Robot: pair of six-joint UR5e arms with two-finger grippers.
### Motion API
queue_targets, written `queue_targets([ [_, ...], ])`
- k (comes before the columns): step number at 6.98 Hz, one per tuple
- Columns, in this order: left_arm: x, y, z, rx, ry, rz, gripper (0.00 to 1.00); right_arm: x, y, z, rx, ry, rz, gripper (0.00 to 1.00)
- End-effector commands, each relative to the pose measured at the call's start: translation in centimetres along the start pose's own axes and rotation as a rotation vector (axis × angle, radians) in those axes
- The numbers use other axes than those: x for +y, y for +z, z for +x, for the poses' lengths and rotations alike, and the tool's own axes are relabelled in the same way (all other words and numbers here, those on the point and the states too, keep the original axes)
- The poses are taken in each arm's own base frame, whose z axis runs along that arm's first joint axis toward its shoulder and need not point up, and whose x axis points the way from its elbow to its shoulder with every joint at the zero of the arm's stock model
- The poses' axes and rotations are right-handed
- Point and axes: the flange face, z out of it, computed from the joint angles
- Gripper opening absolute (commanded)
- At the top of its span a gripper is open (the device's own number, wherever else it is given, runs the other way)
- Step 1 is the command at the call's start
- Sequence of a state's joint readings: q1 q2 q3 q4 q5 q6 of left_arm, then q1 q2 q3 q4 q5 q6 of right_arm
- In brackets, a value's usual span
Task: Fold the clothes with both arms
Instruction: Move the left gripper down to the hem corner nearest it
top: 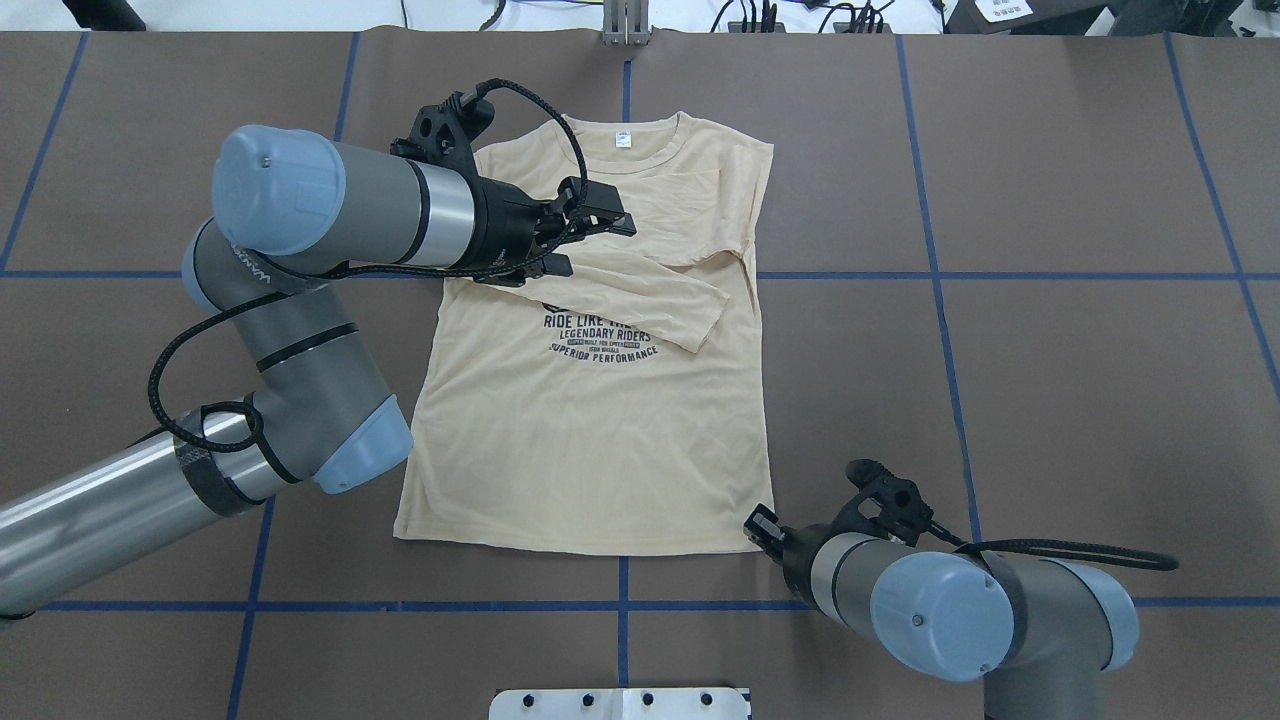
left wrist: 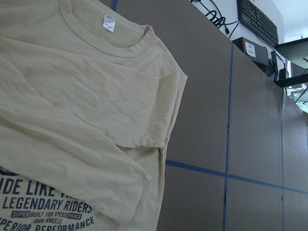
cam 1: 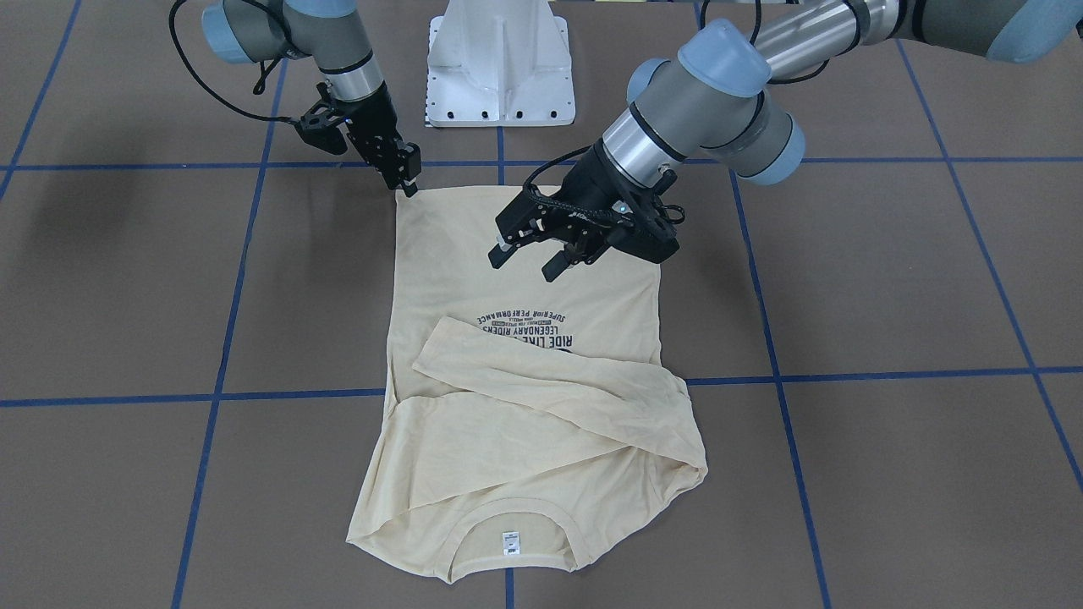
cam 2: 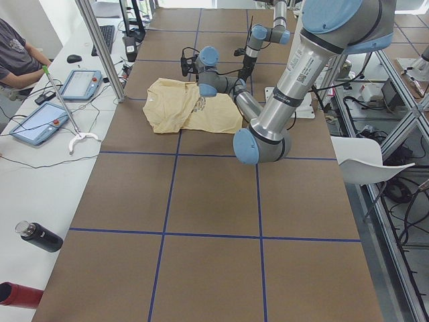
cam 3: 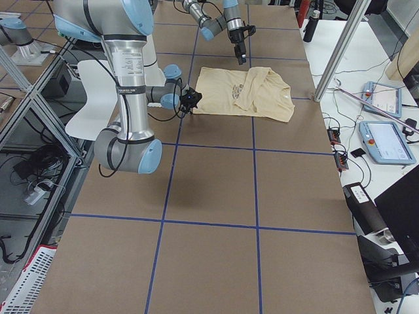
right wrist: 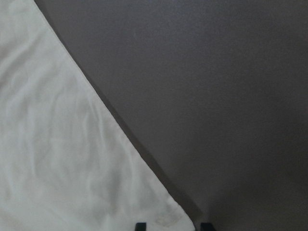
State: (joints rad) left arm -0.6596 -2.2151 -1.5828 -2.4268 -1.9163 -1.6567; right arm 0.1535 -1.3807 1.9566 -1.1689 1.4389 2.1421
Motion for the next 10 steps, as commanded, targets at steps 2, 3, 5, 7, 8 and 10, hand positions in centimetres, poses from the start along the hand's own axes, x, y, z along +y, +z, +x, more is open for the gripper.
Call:
queue_targets([
  [2, 0.02, -0.01, 0.00, 0.000, 0.000, -0.001, 0.91, -0.13, -0.45, -0.24, -0.006, 0.008, -0.006, 0.00],
  [3, 0.02, -0.01, 0.00, 0.000, 0.000, -0.001, 0.91, -0.29, -0.52, -0.26, -0.005, 0.008, -0.007, 0.00],
  [5, -0.08, -0.05, -0.09, -0.001, -0.002, 0.000, 0.91, -0.48, -0.47, 0.07, 0.001, 0.004, -0.005, 0.41],
  [7, -0.10, -0.05, -0.09, -0.001, -0.002, 0.002, 0.91, -0.45, -0.38, 0.14, 0.002, 0.006, -0.002, 0.89],
  [8, -0.08, -0.10, -0.03, 0.000, -0.002, 0.002, 0.91, -0.34, -0.32, 0.14, 0.003, 0.005, -0.003, 0.89],
  [10, -0.11, -0.09, -0.33, -0.004, -0.005, 0.002, 0.91, -0.23, -0.15, 0.14, 0.004, 0.004, -0.002, 0.87],
])
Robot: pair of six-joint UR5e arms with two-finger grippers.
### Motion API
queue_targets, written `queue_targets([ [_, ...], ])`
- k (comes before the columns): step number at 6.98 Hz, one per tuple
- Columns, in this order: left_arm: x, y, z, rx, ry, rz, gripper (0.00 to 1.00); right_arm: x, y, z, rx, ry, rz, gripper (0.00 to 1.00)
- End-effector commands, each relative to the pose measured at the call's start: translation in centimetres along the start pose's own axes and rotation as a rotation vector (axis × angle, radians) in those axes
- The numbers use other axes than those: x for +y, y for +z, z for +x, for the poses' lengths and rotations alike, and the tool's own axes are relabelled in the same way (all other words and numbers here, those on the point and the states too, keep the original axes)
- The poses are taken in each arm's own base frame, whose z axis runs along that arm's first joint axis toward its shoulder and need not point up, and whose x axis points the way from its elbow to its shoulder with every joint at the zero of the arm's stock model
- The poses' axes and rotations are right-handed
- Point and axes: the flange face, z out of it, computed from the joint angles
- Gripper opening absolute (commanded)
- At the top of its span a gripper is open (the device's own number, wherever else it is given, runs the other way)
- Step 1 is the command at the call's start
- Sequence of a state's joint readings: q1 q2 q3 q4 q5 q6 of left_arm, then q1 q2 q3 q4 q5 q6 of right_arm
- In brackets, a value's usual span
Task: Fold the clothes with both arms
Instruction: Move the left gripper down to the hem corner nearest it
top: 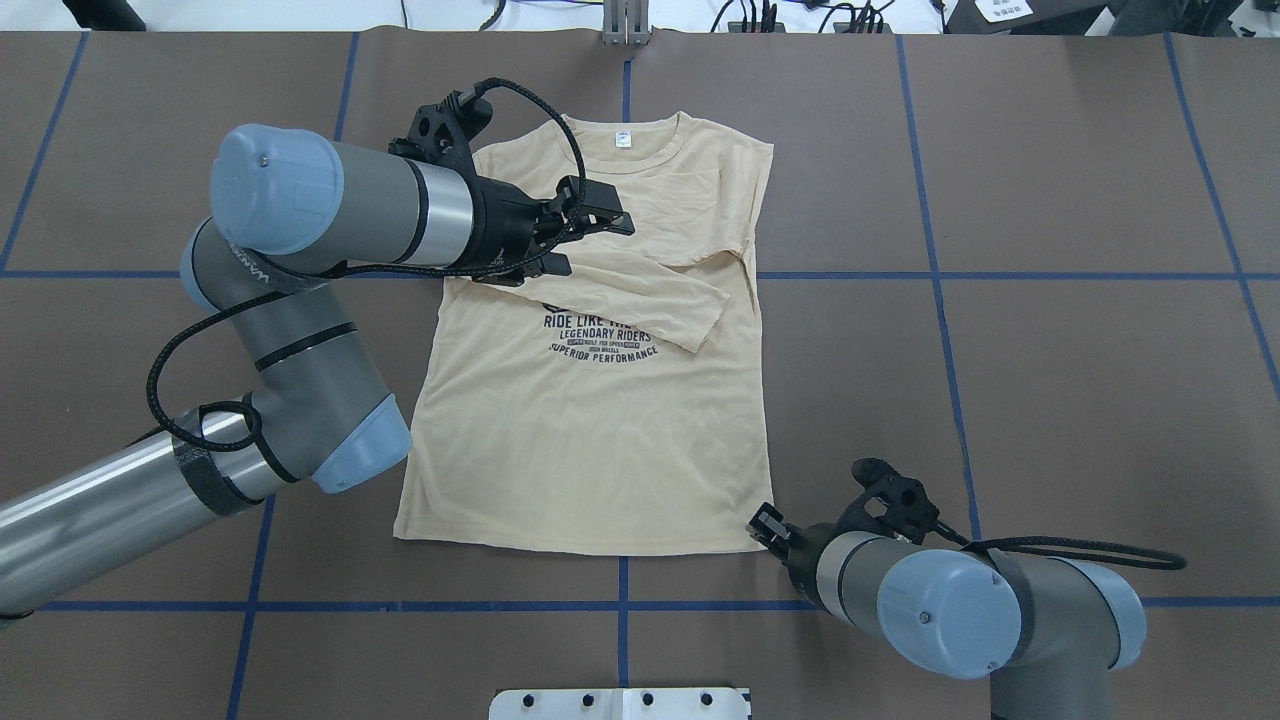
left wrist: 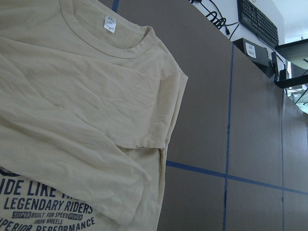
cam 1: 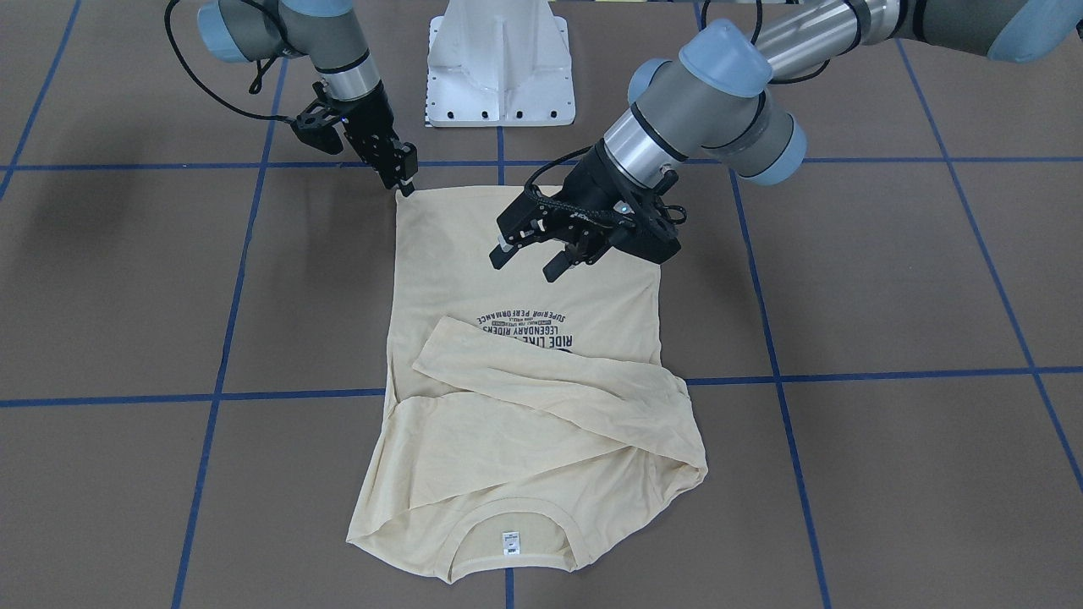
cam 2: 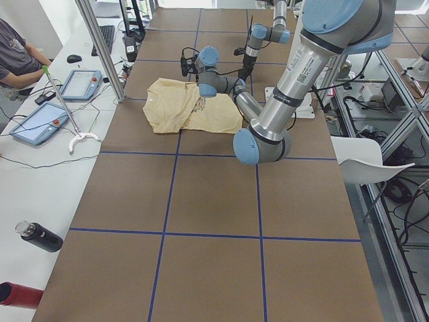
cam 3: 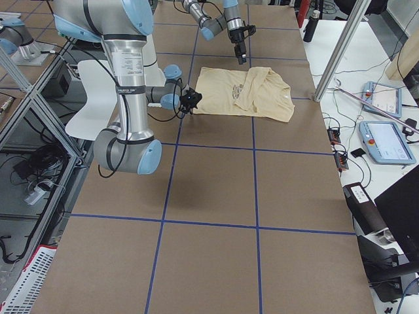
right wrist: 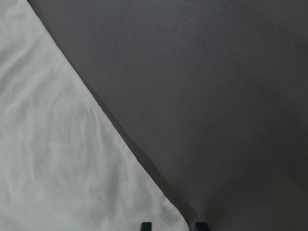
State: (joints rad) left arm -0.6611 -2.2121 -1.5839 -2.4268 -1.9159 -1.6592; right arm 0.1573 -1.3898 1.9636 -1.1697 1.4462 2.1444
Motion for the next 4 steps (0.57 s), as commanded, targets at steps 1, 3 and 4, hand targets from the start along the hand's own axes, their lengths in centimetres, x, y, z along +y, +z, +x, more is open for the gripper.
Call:
queue_targets([
  [1, 0.02, -0.11, -0.16, -0.001, -0.002, 0.000, 0.91, 0.15, 0.19, 0.02, 0.002, -0.001, 0.001, 0.83],
  [3, 0.03, -0.12, -0.16, -0.001, -0.001, 0.000, 0.91, 0.18, 0.23, -0.01, 0.002, -0.002, 0.001, 0.69],
  [4, 0.03, -0.12, -0.16, -0.001, -0.001, 0.000, 0.91, 0.22, 0.21, -0.08, 0.001, 0.000, 0.000, 0.67],
])
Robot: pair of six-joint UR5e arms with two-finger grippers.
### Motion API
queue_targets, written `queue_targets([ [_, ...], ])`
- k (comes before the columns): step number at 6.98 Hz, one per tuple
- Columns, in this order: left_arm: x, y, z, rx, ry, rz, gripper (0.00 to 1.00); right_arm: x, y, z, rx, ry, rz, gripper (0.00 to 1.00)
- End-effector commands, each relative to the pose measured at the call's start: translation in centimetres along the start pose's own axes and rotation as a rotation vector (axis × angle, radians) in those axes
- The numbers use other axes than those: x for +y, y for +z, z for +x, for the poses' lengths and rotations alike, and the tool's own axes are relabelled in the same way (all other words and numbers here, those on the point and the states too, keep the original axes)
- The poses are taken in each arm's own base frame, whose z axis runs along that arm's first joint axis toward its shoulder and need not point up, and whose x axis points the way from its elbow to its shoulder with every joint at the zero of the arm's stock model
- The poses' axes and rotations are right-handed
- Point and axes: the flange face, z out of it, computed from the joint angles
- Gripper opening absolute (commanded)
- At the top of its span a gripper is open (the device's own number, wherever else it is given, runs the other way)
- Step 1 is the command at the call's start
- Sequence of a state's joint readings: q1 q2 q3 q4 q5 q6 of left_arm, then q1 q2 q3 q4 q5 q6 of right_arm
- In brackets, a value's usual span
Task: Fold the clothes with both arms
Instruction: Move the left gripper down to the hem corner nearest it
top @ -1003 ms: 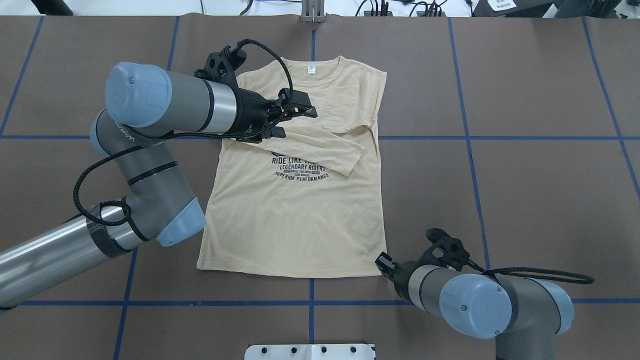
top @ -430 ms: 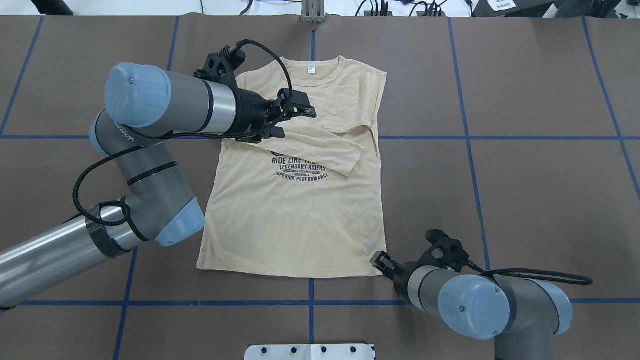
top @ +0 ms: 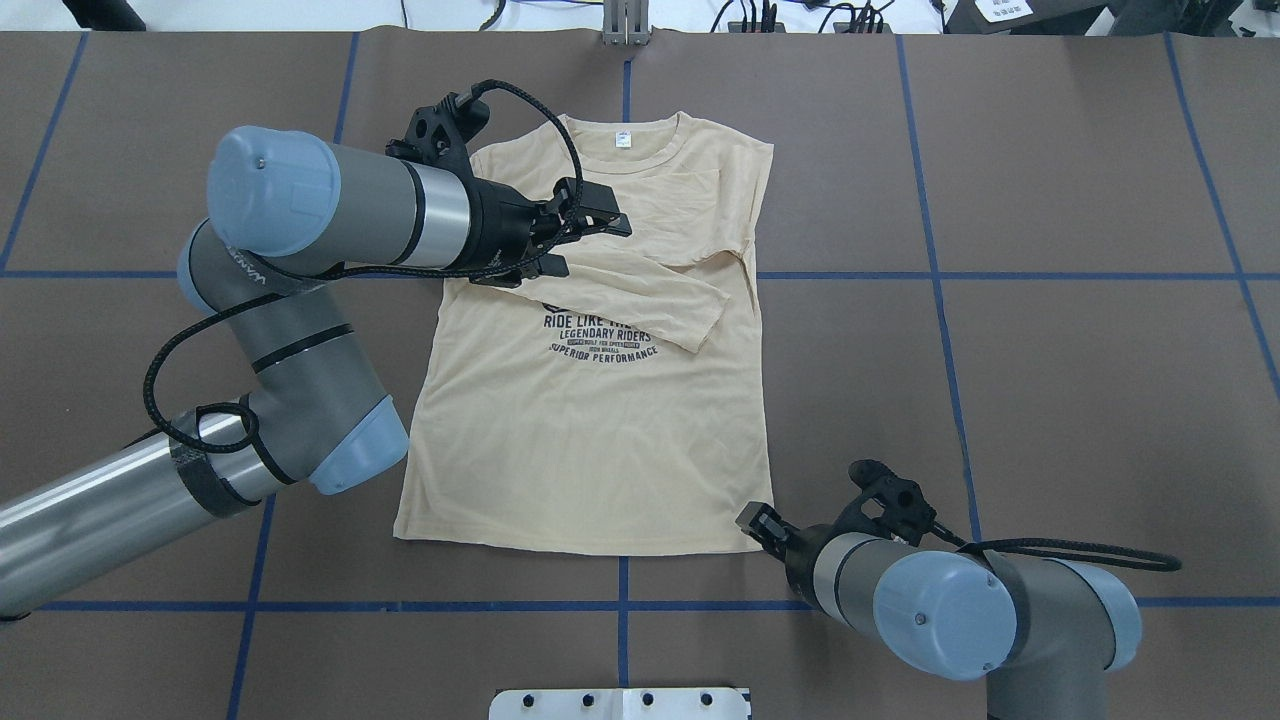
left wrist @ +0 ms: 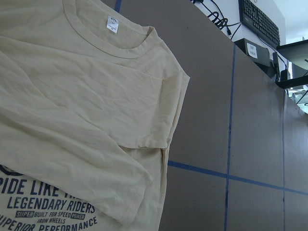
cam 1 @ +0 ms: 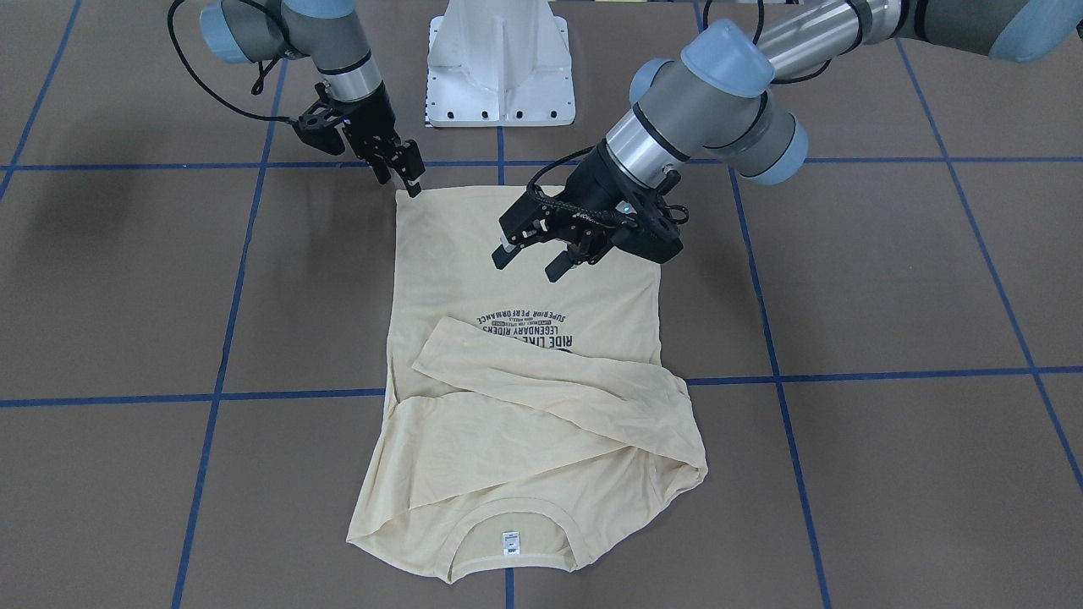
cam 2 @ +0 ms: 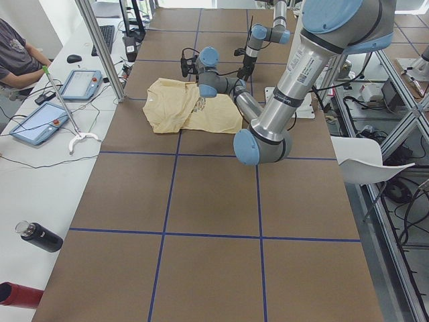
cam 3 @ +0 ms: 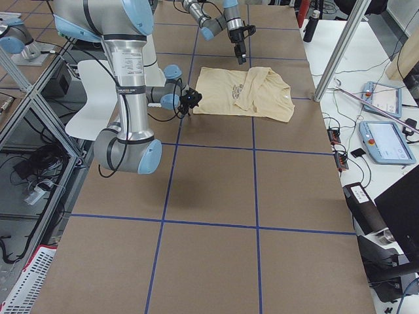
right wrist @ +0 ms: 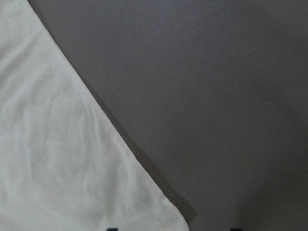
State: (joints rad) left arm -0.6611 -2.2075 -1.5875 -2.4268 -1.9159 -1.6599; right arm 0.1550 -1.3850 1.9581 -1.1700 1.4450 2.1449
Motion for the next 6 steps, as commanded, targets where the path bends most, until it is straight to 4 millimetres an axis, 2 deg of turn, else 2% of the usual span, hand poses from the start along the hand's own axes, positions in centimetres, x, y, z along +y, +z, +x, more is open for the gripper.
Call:
queue_targets([
  [1, -0.01, 0.00, -0.11, -0.001, 0.000, 0.000, 0.91, 0.11, 0.03, 0.00, 0.001, -0.001, -0.001, 0.66],
  [2, -0.01, 0.00, -0.11, -0.001, 0.000, 0.000, 0.91, 0.16, 0.17, 0.11, 0.004, -0.001, -0.001, 0.63],
  [3, -0.01, 0.00, -0.11, -0.001, 0.000, 0.000, 0.91, 0.15, 0.24, 0.14, 0.005, -0.001, 0.000, 0.43],
  [4, -0.01, 0.00, -0.11, -0.001, -0.002, 0.000, 0.91, 0.14, 0.31, 0.18, 0.006, -0.001, 0.001, 0.10],
  [5, -0.01, 0.00, -0.11, -0.001, 0.000, 0.000, 0.91, 0.08, 0.29, 0.14, 0.005, -0.002, 0.000, 0.00],
  [6, -0.01, 0.00, -0.11, -0.001, 0.000, 0.000, 0.91, 0.04, 0.15, 0.04, 0.003, -0.002, -0.002, 0.00],
])
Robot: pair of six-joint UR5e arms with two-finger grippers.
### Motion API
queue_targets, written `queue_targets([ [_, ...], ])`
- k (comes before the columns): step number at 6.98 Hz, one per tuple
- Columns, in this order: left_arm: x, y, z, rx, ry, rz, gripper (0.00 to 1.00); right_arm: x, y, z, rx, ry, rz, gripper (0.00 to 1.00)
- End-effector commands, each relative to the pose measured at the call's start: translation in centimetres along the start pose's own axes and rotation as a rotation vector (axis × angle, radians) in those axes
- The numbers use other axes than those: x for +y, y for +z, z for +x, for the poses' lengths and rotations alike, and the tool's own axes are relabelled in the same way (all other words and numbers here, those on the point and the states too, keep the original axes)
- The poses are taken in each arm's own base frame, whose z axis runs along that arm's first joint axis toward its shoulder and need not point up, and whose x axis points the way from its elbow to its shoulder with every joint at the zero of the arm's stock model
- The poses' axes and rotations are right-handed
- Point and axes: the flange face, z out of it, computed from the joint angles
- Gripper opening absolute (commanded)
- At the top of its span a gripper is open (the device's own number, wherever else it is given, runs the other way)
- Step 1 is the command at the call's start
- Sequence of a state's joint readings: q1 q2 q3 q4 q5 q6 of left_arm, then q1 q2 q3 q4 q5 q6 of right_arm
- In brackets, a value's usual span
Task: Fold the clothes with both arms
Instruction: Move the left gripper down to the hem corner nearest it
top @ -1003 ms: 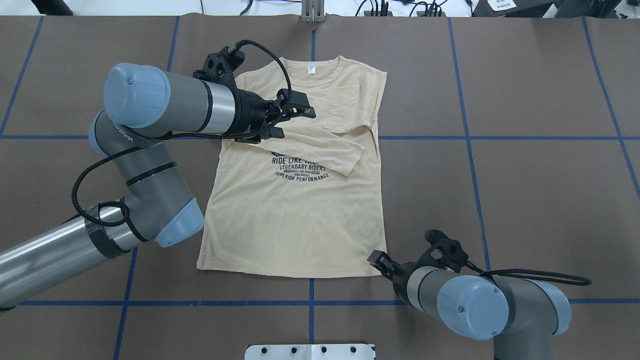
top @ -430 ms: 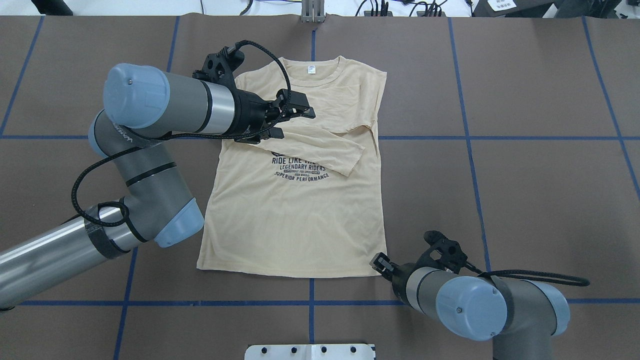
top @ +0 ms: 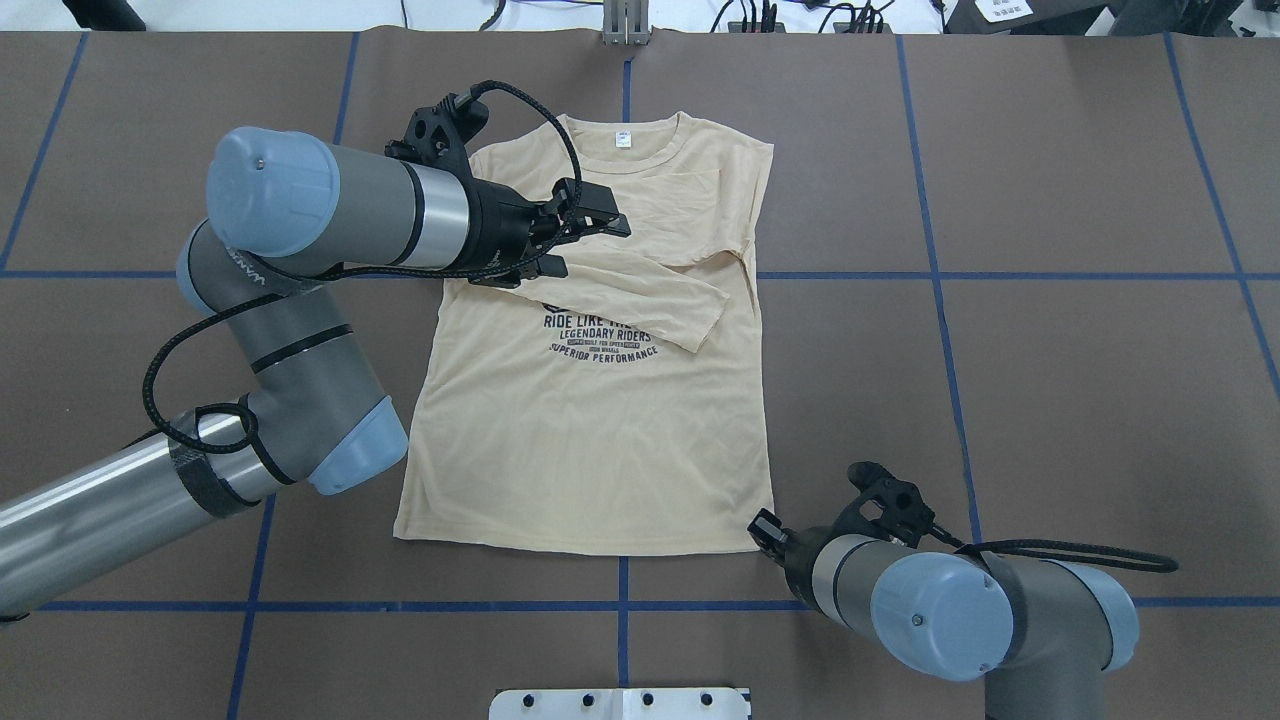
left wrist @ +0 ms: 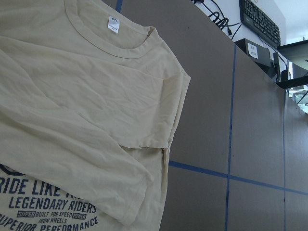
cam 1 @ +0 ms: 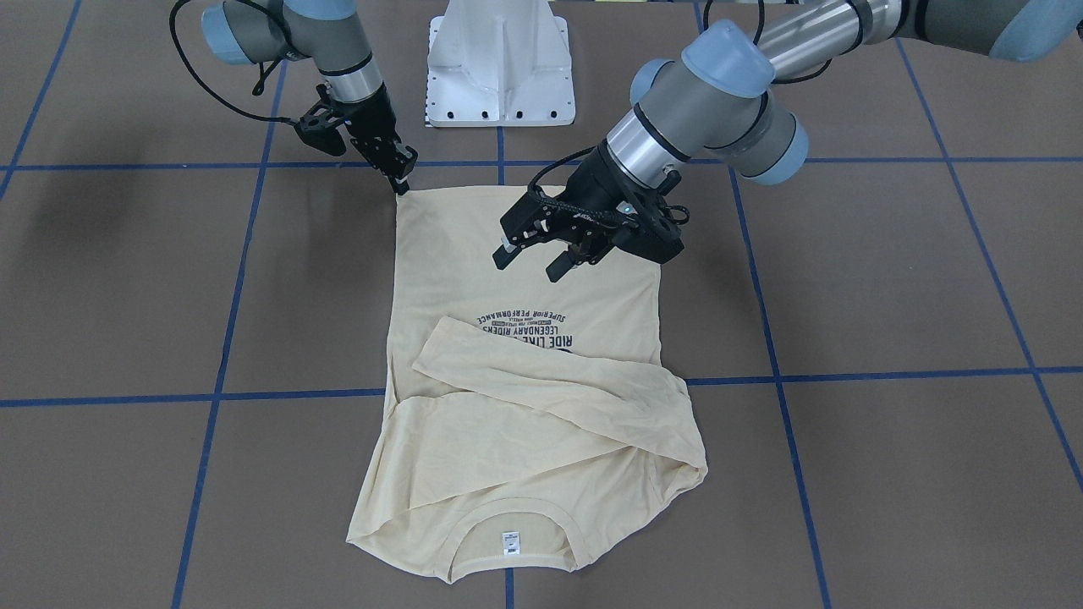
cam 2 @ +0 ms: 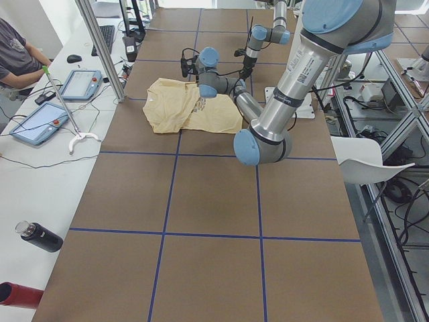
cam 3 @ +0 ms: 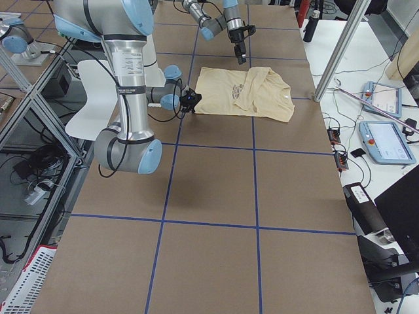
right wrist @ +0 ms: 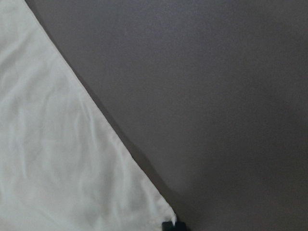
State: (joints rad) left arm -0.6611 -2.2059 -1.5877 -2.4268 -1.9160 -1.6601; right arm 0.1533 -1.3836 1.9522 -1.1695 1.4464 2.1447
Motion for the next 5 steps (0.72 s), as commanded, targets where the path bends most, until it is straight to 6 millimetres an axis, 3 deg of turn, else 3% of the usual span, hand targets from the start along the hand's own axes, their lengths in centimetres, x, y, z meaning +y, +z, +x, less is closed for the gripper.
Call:
queue_targets([
  [1, 0.0, 0.0, 0.0, 0.000, -0.001, 0.000, 0.91, -0.2, -0.5, -0.4, -0.009, 0.003, -0.004, 0.00],
  [2, 0.1, 0.4, -1.9, -0.036, -0.029, 0.001, 0.91, -0.4, -1.4, -0.6, -0.022, 0.006, -0.009, 0.00],
  [3, 0.1, 0.4, -5.1, -0.174, -0.078, 0.030, 0.90, -0.6, -2.5, -0.7, -0.036, 0.010, -0.015, 0.00],
  [4, 4.0, -1.0, -8.8, -0.264, -0.076, 0.055, 0.87, -0.8, -2.6, -0.5, -0.034, 0.010, -0.013, 0.00],
  [5, 8.2, -3.3, -14.0, -0.322, -0.058, 0.067, 0.86, -0.8, -2.6, -0.5, -0.034, 0.010, -0.013, 0.00],
])
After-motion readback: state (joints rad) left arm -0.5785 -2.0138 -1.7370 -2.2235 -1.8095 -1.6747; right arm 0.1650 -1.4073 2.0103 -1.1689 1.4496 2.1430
